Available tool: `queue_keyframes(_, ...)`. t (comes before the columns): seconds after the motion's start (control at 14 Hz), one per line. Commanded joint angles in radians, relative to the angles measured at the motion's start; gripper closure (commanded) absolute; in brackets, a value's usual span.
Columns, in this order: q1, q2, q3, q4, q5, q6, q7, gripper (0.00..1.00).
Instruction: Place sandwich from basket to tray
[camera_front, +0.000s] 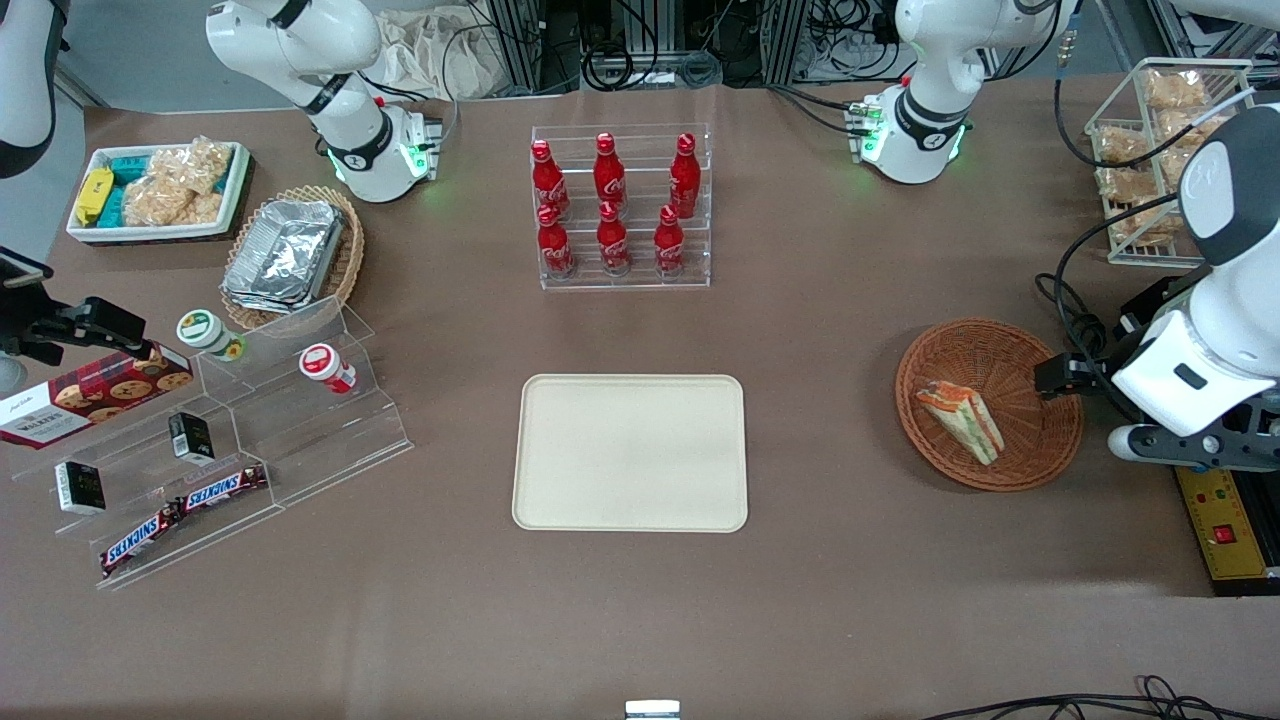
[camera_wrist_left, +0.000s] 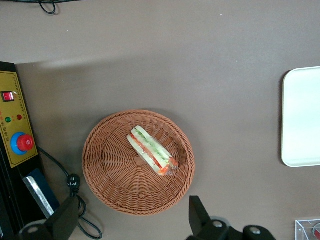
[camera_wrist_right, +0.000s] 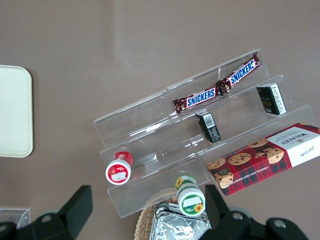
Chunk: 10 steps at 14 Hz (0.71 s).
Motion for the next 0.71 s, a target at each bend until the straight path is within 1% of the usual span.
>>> queue_keyframes(0.0, 0.001, -0.007, 0.003, -0.003, 0.011, 0.005, 0.010, 0.01)
queue_keyframes(0.29, -0.002, -0.001, 0.001, -0.001, 0.002, 0.005, 0.004, 0.01)
queue_keyframes(0.5, -0.008, -0.004, -0.002, -0.007, 0.009, -0.010, 0.029, 0.01)
queue_keyframes(0.57, -0.013, -0.010, -0.003, -0.030, 0.009, -0.021, 0.027, 0.01)
queue_keyframes(0.64, -0.025, -0.004, -0.003, -0.040, -0.006, -0.038, 0.001, 0.01)
